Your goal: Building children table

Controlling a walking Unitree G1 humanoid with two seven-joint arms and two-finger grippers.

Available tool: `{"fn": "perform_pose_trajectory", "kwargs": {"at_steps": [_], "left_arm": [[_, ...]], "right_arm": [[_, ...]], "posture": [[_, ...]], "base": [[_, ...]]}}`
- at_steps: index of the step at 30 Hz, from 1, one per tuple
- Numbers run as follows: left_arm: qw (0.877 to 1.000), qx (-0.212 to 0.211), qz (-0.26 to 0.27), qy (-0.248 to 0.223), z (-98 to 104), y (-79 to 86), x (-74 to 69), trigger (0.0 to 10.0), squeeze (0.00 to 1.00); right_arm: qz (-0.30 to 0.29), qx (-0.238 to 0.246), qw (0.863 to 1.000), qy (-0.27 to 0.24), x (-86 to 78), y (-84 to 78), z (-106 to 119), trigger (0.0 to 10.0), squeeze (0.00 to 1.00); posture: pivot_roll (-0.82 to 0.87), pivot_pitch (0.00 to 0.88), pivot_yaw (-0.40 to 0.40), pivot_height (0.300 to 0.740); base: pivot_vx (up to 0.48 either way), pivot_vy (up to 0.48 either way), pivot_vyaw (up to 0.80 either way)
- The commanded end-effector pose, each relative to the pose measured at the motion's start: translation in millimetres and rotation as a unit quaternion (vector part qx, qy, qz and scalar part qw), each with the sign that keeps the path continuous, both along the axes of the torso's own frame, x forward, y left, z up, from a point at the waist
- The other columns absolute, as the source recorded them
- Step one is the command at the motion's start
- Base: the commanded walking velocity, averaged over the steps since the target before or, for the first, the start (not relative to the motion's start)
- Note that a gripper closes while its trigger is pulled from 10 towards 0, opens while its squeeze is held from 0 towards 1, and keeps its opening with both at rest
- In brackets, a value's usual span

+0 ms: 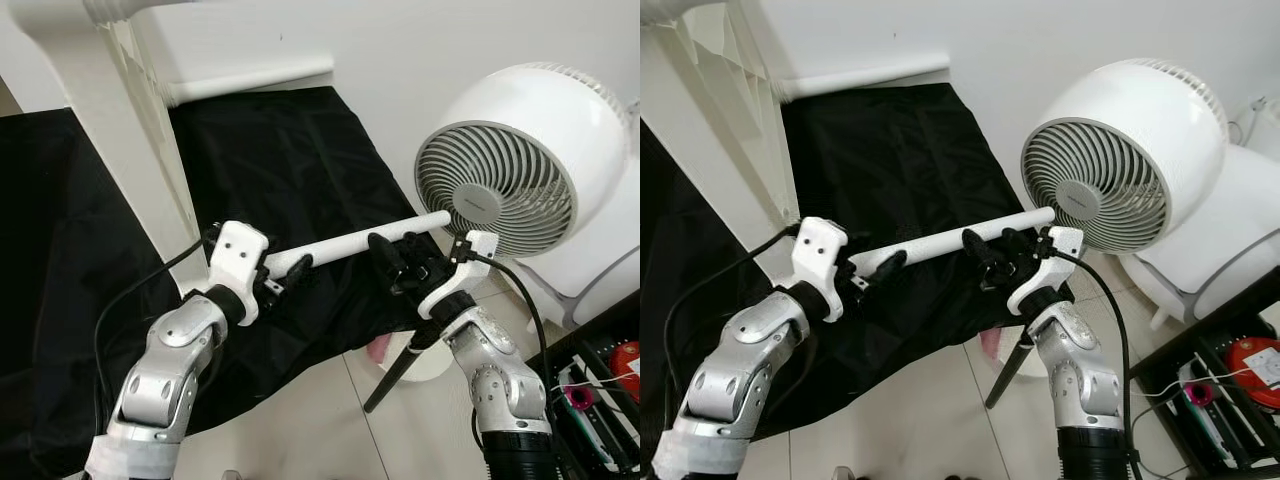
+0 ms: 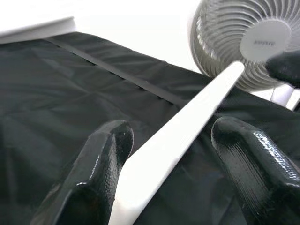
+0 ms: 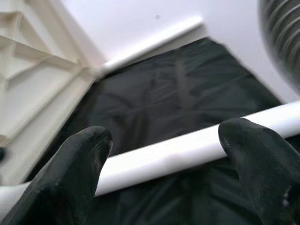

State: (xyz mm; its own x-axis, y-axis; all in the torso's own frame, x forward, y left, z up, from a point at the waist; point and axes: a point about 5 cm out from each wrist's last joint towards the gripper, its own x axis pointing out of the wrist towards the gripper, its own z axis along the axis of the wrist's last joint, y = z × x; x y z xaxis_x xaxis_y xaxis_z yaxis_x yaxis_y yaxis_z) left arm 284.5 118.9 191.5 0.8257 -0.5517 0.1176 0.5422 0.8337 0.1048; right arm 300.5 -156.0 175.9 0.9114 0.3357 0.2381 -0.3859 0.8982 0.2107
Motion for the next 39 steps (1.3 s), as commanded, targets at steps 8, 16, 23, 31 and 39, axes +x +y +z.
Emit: {"fn": "perform_pose_trajectory", "kwargs": {"at_steps": [8, 16, 23, 31, 39], "left_arm": [[0.989, -0.028, 0.143, 0.021, -24, 29.1, -0.2, 10.0, 0.0], [0.985, -0.04, 0.168, 0.011, -29, 41.8, -3.8, 10.0, 0.0], [0.987, -0.016, 0.156, -0.022, -24, 39.9, 4.6, 10.0, 0.0], [0.982, -0.023, 0.184, -0.029, -26, 43.5, 7.8, 10.0, 0.0], [0.98, -0.027, 0.196, -0.026, -31, 47.7, 3.5, 10.0, 0.0]], "right_arm": [[-0.078, -0.058, 0.995, 0.002, -4.2, -9.3, -20, 10.0, 0.0], [-0.114, -0.081, 0.99, 0.003, -5.6, -14.2, -31, 10.0, 0.0], [-0.12, -0.09, 0.989, 0.009, 6.5, -15.8, -36, 10.0, 0.0], [-0.113, -0.102, 0.988, 0.001, 17.5, -13.0, -35, 10.0, 0.0], [-0.118, -0.115, 0.986, -0.005, 17.4, -19.4, -36, 10.0, 0.0]], "posture": [[0.04, 0.072, -0.002, 0.74], [0.03, 0.06, 0.017, 0.74], [0.12, 0.051, -0.085, 0.74], [0.13, 0.046, -0.104, 0.74], [0.11, 0.055, -0.088, 0.74]], "base": [[0.0, 0.0, 0.0], [0.0, 0.0, 0.0], [0.0, 0.0, 0.0], [0.0, 0.0, 0.0], [0.0, 0.0, 0.0]]}}
